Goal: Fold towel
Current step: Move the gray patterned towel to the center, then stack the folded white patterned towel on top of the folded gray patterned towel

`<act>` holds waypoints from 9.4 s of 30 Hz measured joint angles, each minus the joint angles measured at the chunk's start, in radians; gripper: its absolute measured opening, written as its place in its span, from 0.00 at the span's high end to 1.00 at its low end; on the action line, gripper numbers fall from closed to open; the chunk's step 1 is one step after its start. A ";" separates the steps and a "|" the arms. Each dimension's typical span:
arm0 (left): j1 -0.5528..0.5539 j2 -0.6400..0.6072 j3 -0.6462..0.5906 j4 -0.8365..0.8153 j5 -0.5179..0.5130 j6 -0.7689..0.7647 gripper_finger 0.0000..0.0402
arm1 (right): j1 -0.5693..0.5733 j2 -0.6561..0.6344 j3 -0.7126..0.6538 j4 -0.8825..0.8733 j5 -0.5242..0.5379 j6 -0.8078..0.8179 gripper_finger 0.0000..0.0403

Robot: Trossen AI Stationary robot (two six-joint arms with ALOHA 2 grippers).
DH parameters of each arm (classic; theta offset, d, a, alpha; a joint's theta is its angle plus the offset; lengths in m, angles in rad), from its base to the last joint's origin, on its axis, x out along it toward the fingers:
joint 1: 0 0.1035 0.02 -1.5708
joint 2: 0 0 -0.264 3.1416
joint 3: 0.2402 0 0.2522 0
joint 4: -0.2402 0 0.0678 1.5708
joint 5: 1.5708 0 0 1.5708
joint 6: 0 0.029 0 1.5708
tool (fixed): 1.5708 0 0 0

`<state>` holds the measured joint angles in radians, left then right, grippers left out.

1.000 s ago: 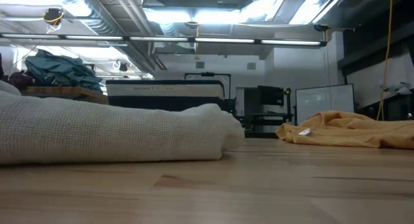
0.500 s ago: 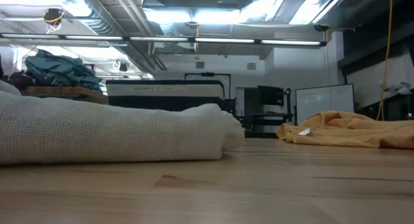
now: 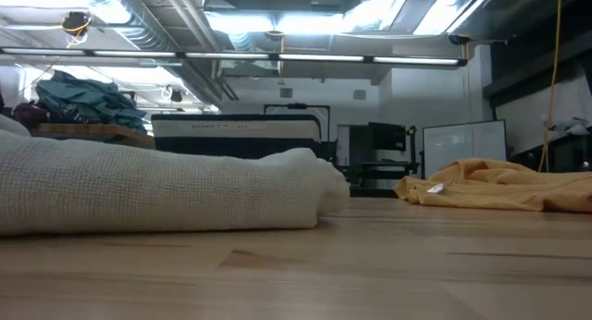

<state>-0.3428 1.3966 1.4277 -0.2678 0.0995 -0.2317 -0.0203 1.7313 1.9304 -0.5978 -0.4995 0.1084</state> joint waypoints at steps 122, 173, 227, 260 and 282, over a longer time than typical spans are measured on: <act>0.000 0.103 -0.843 0.079 -0.442 -1.356 0.76 | -0.008 -0.194 -1.086 0.843 -0.120 0.563 0.69; -0.138 -0.167 -0.843 0.250 -0.309 -1.324 0.76 | 0.292 -0.195 -1.087 0.639 0.120 0.798 0.69; -0.643 0.073 -0.813 0.349 -0.661 -1.907 0.76 | 0.498 0.098 -1.086 0.959 0.532 1.235 0.69; -0.573 0.256 -0.811 0.561 -0.479 -1.924 0.99 | 0.498 0.305 -0.951 1.152 0.435 1.195 0.84; -0.612 0.254 -0.710 0.576 -0.477 -1.764 0.99 | 0.463 0.315 -0.731 0.845 0.271 0.904 0.97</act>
<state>-0.9547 1.6508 0.7177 0.3083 -0.3779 -1.9955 0.4429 2.0468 1.1992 0.2475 -0.2285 1.0126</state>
